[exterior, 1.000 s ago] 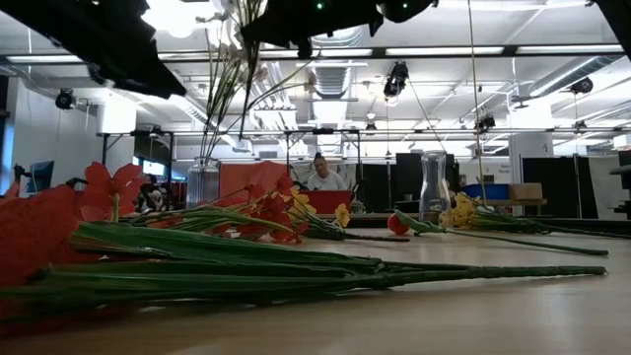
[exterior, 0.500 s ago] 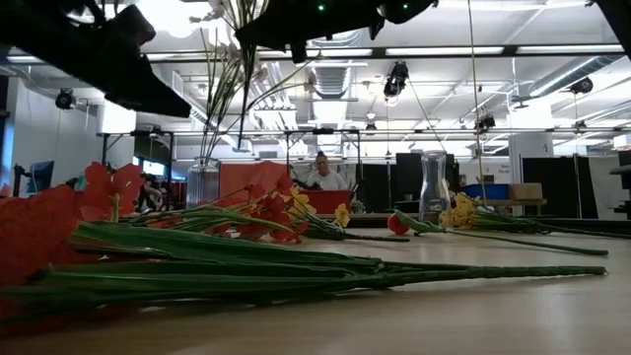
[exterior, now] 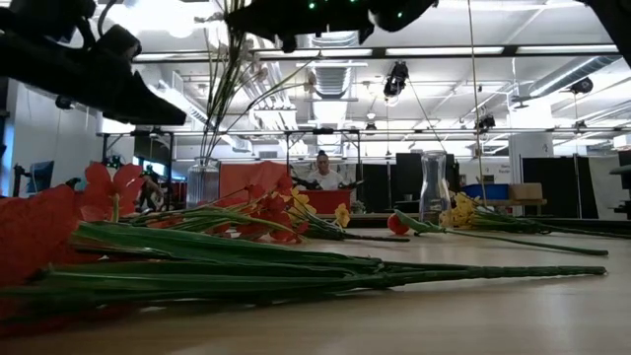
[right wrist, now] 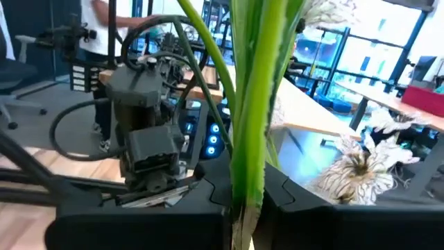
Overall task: Sort flowers into vase by color
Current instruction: Put the white flowers into the left transparent flower vase
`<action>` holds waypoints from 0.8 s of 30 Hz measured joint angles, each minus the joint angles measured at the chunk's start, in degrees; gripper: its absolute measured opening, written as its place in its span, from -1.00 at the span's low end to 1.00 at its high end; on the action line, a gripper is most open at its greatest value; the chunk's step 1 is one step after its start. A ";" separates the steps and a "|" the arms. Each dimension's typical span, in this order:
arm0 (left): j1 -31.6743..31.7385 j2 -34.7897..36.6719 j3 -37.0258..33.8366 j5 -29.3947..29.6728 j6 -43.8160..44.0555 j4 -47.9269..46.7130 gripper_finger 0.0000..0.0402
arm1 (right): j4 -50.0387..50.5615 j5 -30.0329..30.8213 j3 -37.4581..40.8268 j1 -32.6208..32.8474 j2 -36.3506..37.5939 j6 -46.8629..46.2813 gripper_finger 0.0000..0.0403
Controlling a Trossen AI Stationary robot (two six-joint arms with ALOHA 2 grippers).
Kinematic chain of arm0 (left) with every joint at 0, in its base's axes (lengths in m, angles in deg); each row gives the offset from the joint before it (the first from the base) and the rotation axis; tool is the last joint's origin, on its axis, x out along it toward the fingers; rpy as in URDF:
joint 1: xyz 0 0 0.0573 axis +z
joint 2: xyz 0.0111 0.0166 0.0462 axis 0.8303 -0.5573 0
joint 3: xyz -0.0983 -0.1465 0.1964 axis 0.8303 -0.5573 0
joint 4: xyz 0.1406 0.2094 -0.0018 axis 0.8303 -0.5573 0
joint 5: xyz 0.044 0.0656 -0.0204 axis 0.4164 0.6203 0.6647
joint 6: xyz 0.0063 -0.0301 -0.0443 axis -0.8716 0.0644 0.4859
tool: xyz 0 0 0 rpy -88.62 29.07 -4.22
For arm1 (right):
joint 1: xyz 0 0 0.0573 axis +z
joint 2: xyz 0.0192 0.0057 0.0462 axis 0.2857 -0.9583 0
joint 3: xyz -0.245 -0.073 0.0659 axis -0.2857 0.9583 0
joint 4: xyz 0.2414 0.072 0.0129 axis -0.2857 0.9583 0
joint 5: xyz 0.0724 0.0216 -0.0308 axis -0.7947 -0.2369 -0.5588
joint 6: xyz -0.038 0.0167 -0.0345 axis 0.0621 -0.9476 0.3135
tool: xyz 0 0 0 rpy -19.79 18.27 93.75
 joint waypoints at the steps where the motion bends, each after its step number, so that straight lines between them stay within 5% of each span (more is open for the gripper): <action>1: 0.12 0.06 -0.30 0.18 0.32 0.00 0.49 | -1.54 0.06 0.00 -0.03 -0.72 0.24 -0.94; 24: 0.16 0.24 -1.06 3.21 3.11 -0.07 0.49 | -15.05 5.14 -0.06 -1.81 -7.26 5.98 -0.94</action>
